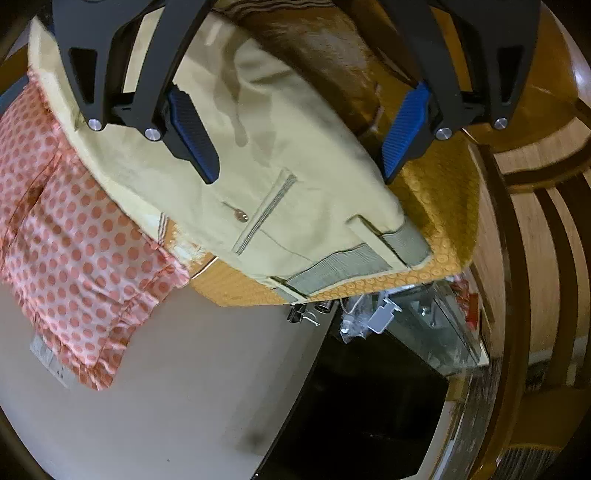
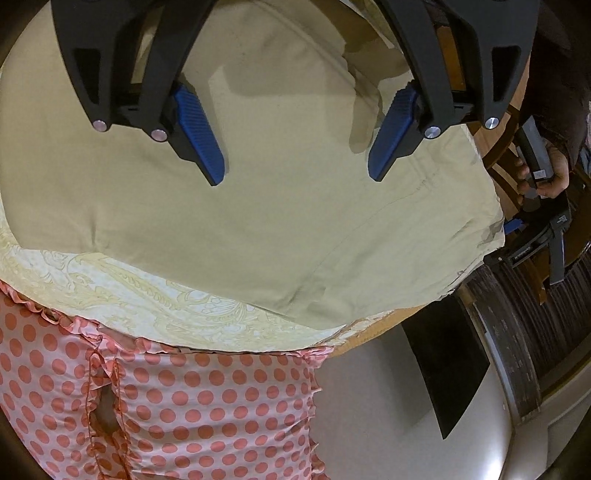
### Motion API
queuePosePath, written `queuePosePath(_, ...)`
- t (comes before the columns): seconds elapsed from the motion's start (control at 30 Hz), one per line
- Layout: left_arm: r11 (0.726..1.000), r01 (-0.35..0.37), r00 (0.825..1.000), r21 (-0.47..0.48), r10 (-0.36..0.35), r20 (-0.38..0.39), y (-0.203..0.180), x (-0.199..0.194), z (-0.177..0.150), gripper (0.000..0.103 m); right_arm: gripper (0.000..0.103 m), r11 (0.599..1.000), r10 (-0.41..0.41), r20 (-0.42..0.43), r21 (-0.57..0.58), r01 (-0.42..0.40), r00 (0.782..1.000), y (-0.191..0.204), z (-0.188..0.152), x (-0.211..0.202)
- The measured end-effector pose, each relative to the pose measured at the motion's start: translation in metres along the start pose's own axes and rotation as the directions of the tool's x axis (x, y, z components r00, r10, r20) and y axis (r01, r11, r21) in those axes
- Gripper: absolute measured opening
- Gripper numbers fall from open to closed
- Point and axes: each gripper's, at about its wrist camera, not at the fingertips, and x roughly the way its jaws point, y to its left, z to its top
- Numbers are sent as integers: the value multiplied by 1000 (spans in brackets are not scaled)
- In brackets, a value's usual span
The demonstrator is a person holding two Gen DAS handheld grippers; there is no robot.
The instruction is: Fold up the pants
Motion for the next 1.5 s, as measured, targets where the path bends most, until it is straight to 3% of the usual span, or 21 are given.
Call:
queuePosePath(0.07,990,95,995,-101,-97,-18,6,4,2,66,82,1000,4,3,6,-4,1000,0,0,0)
queuePosePath(0.2,961,140,988,-239,-151,-26,21,14,6,41,82,999,23,16,26,-24,1000,-1,-2,-2)
queuePosePath(0.23,950,144,987,-276,-158,-30,27,16,6,22,82,999,28,19,30,-28,999,-2,-3,-4)
queuePosePath(0.3,932,167,980,-320,-192,-47,37,21,7,13,82,998,43,28,43,-44,999,-5,-6,-9)
queuePosePath(0.43,991,101,995,-85,-103,-12,-6,5,21,10,82,993,64,57,92,-69,996,-18,-9,-26)
queuePosePath(0.53,980,145,988,136,-152,38,-71,-20,35,9,82,989,37,110,141,-53,993,-36,-11,-48)
queuePosePath(0.63,885,238,961,399,-275,37,-159,-49,23,9,82,973,-12,175,228,-29,984,-63,-15,-76)
queuePosePath(0.73,693,387,895,609,-441,-66,-237,-80,-24,9,82,940,-82,239,342,-5,967,-95,-23,-105)
queuePosePath(0.77,608,444,862,658,-490,-129,-260,-90,-48,10,82,919,-103,259,394,-8,960,-108,-28,-116)
queuePosePath(0.8,521,494,831,696,-519,-201,-278,-97,-75,10,82,904,-108,271,426,-18,956,-116,-31,-122)
queuePosePath(0.9,346,574,780,742,-508,-366,-302,-99,-145,10,84,833,-84,312,543,-105,946,-145,-46,-136)
queuePosePath(0.97,264,611,766,746,-437,-472,-308,-88,-191,10,84,780,-55,328,604,-164,943,-162,-54,-138)
queuePosePath(1.03,238,662,733,711,-401,-549,-305,-78,-213,12,84,733,-21,324,648,-206,946,-175,-59,-135)
queuePosePath(1.13,191,625,753,757,-401,-521,-297,-90,-226,26,84,722,18,316,652,-231,949,-179,-55,-127)
queuePosePath(1.17,186,645,732,741,-429,-529,-293,-99,-216,34,84,724,34,310,648,-237,950,-179,-52,-125)
queuePosePath(1.23,215,687,692,694,-484,-535,-286,-107,-189,51,84,730,60,280,643,-234,958,-176,-46,-115)
queuePosePath(1.3,315,704,680,636,-556,-478,-272,-107,-146,70,84,762,58,236,618,-196,970,-171,-39,-105)
queuePosePath(1.33,371,697,693,613,-568,-445,-264,-100,-127,74,84,776,50,213,606,-172,976,-168,-36,-100)
queuePosePath(1.4,521,619,778,588,-507,-370,-254,-67,-88,75,83,803,24,167,584,-119,986,-165,-28,-90)
queuePosePath(1.47,637,534,845,556,-388,-368,-243,-24,-66,74,81,820,-21,122,570,-52,992,-165,-22,-81)
queuePosePath(1.5,679,522,848,517,-346,-402,-237,1,-57,73,77,826,-30,107,562,-36,994,-164,-19,-78)
